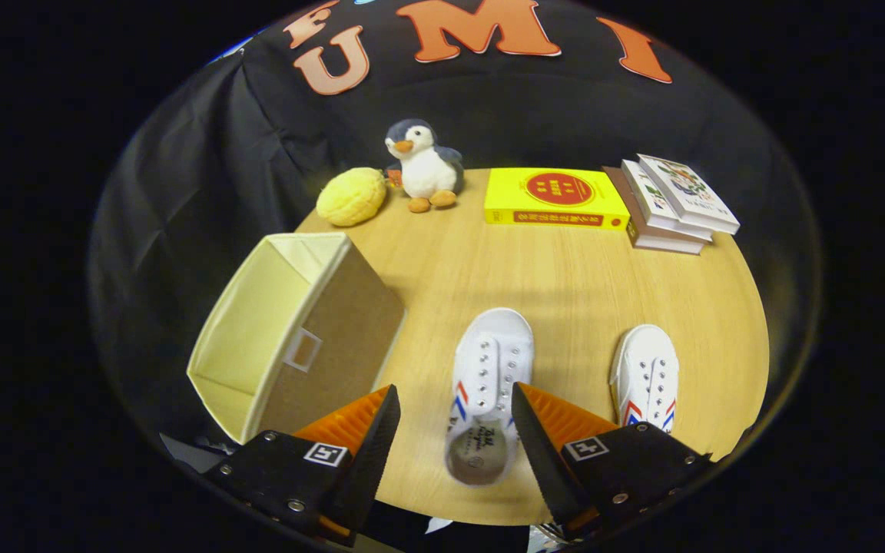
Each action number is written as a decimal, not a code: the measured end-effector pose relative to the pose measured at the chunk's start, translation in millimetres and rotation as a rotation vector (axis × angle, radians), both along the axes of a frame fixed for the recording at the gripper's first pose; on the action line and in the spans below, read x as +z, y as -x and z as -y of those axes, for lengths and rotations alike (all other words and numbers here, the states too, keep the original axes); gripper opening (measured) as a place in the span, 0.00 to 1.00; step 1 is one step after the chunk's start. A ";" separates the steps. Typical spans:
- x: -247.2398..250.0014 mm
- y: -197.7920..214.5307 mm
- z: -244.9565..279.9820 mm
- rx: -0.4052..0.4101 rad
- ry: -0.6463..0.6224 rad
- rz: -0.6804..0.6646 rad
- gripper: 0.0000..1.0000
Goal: Open the storage box then place both shoes into the box .Put the left shoe in first, then the right shoe, with the right side of both shoes facing outward in a uniform manner.
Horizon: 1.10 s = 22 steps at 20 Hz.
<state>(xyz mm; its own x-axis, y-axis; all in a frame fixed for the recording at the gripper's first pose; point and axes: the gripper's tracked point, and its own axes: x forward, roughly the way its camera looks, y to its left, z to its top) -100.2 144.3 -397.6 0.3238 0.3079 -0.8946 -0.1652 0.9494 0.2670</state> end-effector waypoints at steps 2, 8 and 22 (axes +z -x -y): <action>-19.8 13.0 10.1 -0.006 0.016 -0.028 0.80; -70.9 41.7 35.6 0.065 0.153 -0.055 0.69; -95.3 3.0 40.1 0.000 0.129 0.178 0.45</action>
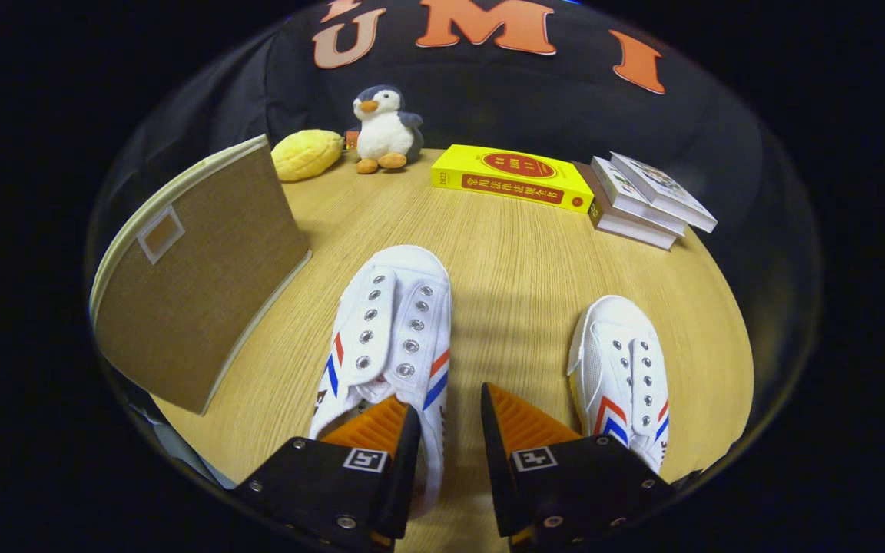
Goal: Open the storage box then place both shoes into the box .Put the left shoe in first, then the right shoe, with the right side of both shoes facing outward in a uniform manner.
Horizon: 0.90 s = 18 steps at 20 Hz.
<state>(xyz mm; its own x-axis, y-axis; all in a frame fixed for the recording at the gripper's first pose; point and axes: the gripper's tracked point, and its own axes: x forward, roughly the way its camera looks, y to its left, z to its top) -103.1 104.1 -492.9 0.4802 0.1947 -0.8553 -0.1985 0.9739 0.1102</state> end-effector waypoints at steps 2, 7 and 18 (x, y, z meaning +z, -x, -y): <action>-2.9 -2.7 -4.5 0.034 -0.029 0.003 0.42; -12.0 -15.7 -11.5 0.038 -0.082 -0.024 0.38; 2.1 -17.3 -26.2 -0.090 -0.229 -0.151 0.04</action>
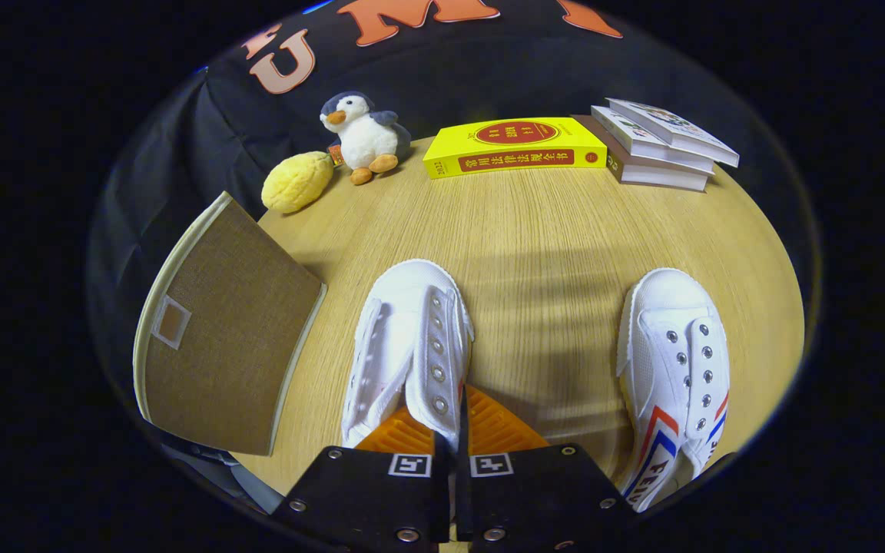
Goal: Open the storage box then place both shoes into the box .Put the left shoe in first, then the right shoe, with the right side of both shoes facing outward in a uniform manner.
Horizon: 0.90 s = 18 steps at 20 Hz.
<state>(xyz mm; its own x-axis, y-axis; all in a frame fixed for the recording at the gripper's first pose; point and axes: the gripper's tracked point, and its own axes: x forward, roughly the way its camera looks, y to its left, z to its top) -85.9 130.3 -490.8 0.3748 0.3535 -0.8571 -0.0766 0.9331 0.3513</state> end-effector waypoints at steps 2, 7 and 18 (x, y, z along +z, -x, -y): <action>13.3 -6.0 -4.5 -0.005 -0.008 0.031 0.03; 64.0 -24.1 -28.1 -0.017 -0.069 0.089 0.02; 222.4 -72.8 -142.2 0.004 -0.264 0.180 0.03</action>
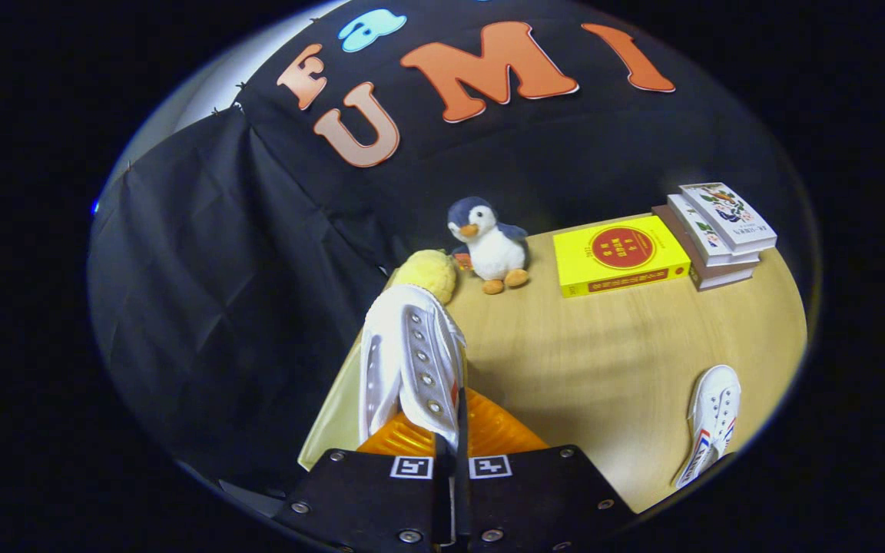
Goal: Open the storage box then place both shoes into the box .Put the left shoe in first, then the right shoe, with the right side of both shoes facing outward in a uniform manner.
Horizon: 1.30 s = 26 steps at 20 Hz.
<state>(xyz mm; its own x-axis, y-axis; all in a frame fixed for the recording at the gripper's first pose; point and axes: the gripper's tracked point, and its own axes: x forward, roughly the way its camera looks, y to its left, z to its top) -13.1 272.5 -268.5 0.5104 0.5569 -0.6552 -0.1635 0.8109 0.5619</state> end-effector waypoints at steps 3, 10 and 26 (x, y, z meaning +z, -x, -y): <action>8.0 2.7 -44.7 0.038 -0.012 -0.014 0.03; -12.6 16.1 -109.7 0.041 0.071 -0.093 0.03; -71.3 40.5 -130.7 -0.241 0.188 -0.317 0.03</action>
<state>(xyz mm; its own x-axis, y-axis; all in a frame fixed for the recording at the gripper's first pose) -53.6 403.1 -339.8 0.3688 0.3025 -0.8789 0.1994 0.8978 0.3927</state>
